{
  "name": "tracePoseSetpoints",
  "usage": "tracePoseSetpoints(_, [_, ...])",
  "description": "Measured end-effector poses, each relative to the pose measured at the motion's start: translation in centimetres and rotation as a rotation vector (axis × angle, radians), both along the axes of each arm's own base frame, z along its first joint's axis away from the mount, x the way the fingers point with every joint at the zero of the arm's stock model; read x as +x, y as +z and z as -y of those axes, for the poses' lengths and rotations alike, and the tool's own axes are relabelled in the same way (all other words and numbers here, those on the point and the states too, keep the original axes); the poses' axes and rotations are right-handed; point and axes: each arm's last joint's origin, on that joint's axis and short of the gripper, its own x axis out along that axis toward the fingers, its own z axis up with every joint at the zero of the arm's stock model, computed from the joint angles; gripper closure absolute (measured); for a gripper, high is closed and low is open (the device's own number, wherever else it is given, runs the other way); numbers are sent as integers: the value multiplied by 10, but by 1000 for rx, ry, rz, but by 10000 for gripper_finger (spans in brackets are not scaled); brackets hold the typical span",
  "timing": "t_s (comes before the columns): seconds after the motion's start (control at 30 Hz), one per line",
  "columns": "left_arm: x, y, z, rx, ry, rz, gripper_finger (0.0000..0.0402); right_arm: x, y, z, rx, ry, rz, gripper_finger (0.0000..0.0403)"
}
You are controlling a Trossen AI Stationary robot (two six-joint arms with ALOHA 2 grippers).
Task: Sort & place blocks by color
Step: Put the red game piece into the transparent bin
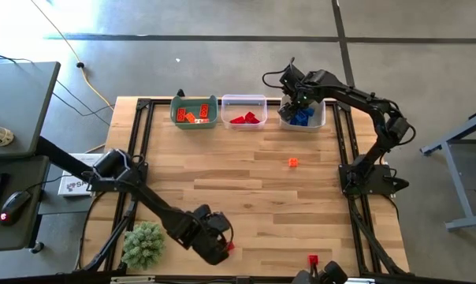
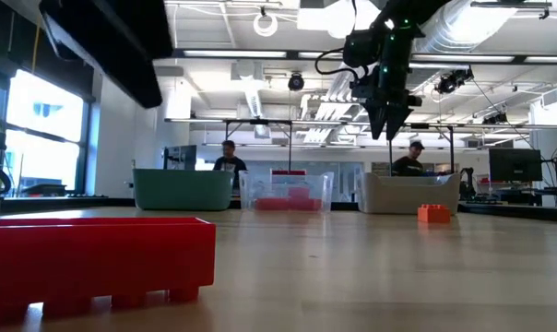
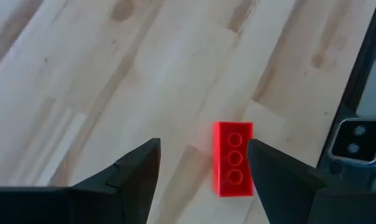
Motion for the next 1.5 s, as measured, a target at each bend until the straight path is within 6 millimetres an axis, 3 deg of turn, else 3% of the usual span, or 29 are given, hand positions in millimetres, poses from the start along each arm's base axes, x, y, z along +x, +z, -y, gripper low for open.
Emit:
tracePoseSetpoints(0.2, [4,-15,22,-19,-26,59,172,-1,-1,-1,20,4,-6,174])
tracePoseSetpoints(0.47, [8,-36,35,-14,-47,65,172,2,-1,-7,34,25,-11,174])
tracePoseSetpoints(0.97, [12,-58,36,17,-36,34,172,13,-1,-20,36,79,-11,174])
tracePoseSetpoints(1.5, [13,-63,35,53,-40,35,172,14,-1,-22,46,87,-2,174])
